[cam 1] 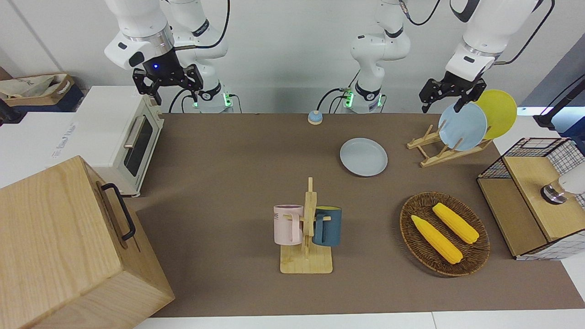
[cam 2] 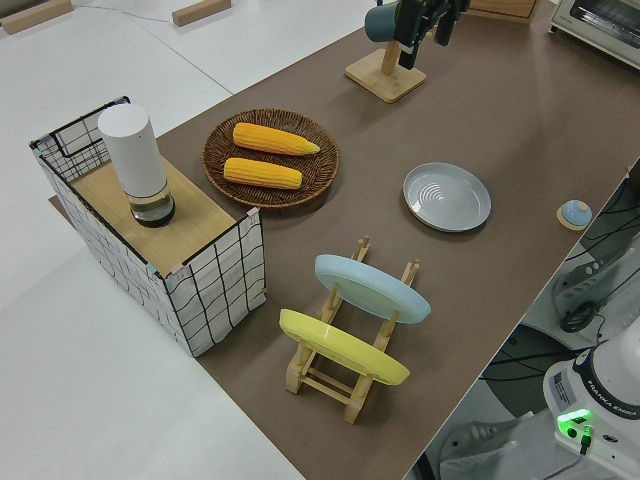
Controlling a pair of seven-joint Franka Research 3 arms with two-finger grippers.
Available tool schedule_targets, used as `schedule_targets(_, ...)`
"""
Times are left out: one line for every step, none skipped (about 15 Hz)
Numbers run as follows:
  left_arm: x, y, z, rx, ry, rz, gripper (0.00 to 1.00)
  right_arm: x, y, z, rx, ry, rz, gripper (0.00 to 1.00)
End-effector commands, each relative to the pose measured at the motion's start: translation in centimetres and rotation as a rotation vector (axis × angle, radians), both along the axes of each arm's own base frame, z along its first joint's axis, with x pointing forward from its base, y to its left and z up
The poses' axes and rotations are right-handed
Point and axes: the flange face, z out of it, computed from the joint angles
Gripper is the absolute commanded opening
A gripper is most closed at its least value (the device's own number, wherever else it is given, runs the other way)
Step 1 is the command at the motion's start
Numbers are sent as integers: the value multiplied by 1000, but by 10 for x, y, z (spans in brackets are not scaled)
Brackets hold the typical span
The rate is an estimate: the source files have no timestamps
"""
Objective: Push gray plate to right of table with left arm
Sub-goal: 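Move the left gripper down toward the gray plate's near edge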
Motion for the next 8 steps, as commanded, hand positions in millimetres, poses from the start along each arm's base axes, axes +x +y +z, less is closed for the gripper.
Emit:
schedule_targets(-9,1,4,3,34,26,993,-4,-2,3,7,6,-2,983)
schedule_targets(-9,1,4,3,39,26,991,-4,-2,3,7,4,-2,983)
schedule_targets(-10,0,3,3,47,28,991,-4,-2,3,7,4,-2,983)
schedule_targets(-11,0,2,4,53,31,991,-4,-2,3,7,6,-3,983)
schedule_targets(-11,0,0,1,56,34,991,-4,-2,3,7,4,-2,983)
schedule_targets(-13,0,1,-4,58,35,991,-4,-2,3,8,6,-3,983)
schedule_targets(-16,1,-4,-11,67,36,991,-4,-2,3,7,4,-2,983)
schedule_targets(-19,-1,-3,-23,66,36,991,-3,-3,3,7,6,-3,983)
